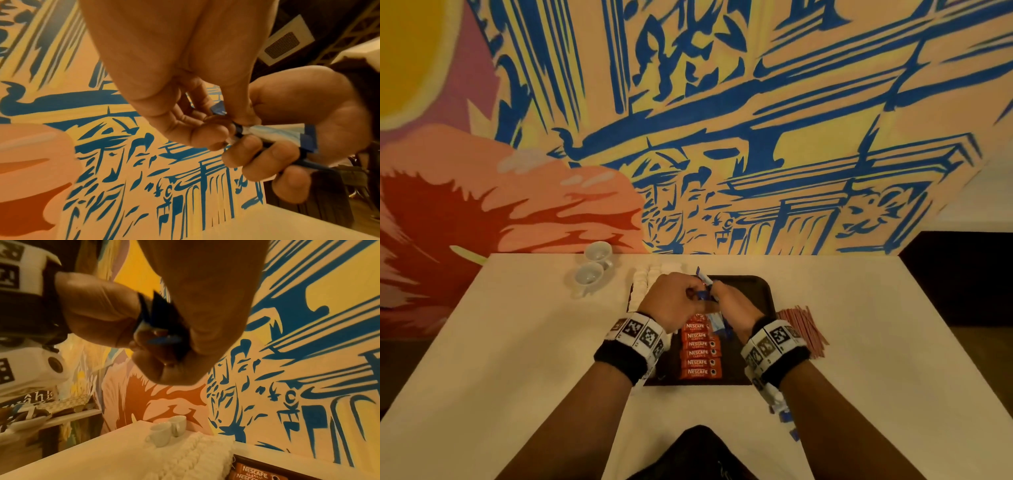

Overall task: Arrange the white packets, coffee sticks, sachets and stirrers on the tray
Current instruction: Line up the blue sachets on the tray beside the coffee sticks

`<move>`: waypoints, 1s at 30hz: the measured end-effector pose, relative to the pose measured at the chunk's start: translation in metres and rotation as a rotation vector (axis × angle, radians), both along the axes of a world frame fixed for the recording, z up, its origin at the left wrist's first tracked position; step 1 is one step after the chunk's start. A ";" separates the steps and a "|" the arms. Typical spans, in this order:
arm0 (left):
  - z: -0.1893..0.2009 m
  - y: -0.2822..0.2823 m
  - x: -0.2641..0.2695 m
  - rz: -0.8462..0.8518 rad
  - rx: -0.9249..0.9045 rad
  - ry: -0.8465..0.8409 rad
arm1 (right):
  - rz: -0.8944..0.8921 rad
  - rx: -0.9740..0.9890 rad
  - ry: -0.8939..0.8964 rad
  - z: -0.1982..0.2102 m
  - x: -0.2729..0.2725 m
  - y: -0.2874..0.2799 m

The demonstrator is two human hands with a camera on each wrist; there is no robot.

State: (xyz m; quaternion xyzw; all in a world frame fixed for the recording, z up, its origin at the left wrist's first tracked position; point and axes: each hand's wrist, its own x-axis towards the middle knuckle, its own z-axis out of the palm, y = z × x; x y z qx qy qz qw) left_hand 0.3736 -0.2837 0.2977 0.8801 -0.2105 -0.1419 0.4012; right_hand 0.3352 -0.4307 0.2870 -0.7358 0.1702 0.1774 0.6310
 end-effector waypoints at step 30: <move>0.017 0.042 0.012 0.073 -0.564 0.012 | -0.347 0.214 -0.197 0.026 -0.008 -0.011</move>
